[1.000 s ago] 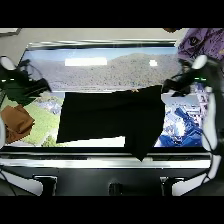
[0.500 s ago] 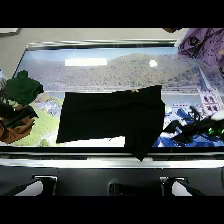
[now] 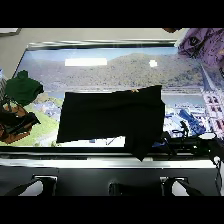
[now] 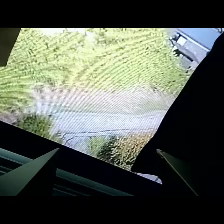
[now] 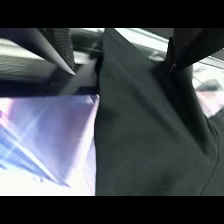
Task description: Fold the clothes and pants, and hang the long-sleeved shirts on hangers.
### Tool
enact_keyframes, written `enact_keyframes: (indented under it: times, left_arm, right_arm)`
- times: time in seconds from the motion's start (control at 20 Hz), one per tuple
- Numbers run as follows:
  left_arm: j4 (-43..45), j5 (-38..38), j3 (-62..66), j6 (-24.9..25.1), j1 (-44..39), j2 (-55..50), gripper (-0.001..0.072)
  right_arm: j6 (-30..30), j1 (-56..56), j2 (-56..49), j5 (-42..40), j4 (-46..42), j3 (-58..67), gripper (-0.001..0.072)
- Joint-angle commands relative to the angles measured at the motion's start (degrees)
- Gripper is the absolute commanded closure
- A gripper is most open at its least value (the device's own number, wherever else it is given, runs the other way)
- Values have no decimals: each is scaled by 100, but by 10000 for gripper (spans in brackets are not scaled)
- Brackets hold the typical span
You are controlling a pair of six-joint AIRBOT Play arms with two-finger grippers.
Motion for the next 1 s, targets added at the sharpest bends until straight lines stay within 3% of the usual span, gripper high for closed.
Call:
enact_keyframes:
  times: [0.0,0.15,0.25,0.4,0.45,0.5,0.55,0.8,0.95]
  left_arm:
    - [0,9,-22,0,7,11,14]
    - [-2,4,-22,0,7,11,14]
    - [-2,-9,-22,-2,7,11,14]
    - [0,-103,-24,-2,22,-2,14]
    - [-42,-103,-52,9,52,-4,13]
    - [-238,-109,-122,175,118,-4,13]
    - [-564,-168,-271,560,249,-4,13]
    - [-2710,35,-1534,2402,1211,0,13]
    - [-3008,210,-2002,2787,1338,-9,13]
  right_arm:
    - [-365,7,-315,-208,686,-125,95]
    - [-470,7,-667,-258,831,-125,100]
    - [-470,7,-822,-205,831,-125,184]
    - [-472,7,-929,-153,793,-125,389]
    - [-518,7,-929,-151,798,-125,531]
    - [-579,7,-929,-151,798,-125,637]
    - [-636,7,-929,-155,793,-125,685]
    - [-640,4,-929,-203,802,-125,685]
    - [-638,4,-929,-221,804,-122,685]
